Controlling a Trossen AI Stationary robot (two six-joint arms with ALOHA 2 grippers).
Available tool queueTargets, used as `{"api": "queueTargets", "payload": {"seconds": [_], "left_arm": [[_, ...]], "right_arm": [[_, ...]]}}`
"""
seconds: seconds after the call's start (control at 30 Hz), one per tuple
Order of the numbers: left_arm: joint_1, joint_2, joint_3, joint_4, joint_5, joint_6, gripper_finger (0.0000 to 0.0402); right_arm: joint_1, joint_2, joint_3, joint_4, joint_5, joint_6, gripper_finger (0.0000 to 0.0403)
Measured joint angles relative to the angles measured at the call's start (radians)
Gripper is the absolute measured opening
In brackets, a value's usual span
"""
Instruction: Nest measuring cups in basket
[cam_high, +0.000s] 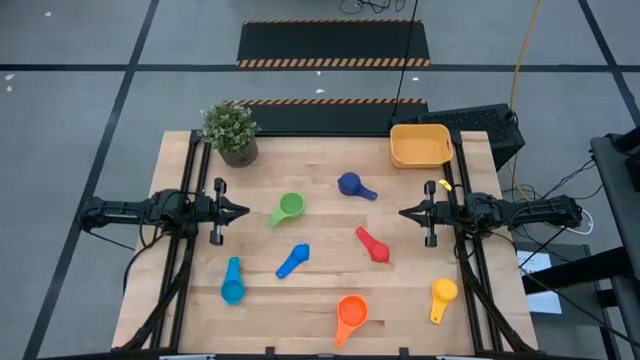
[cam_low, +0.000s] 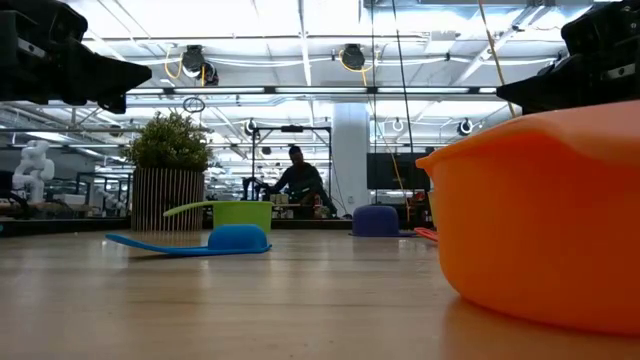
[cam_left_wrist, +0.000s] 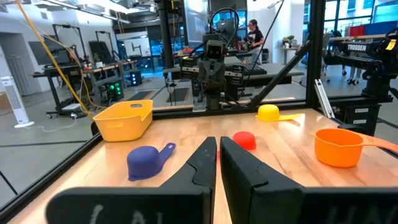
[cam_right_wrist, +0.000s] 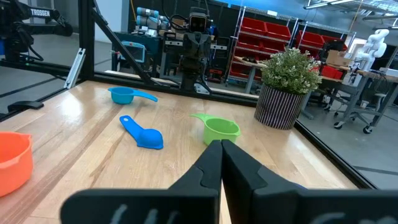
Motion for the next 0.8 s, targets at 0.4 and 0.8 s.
{"api": "queueTargets", "payload": {"seconds": [0.4, 0.8], "left_arm": [[0.000, 0.000, 0.000, 0.000, 0.000, -0.050, 0.0026], [-0.008, 0.040, 0.074, 0.021, -0.069, -0.246, 0.0026]], "right_arm": [[0.000, 0.000, 0.000, 0.000, 0.000, 0.000, 0.0000], [0.000, 0.000, 0.000, 0.000, 0.000, 0.000, 0.0000]]}}
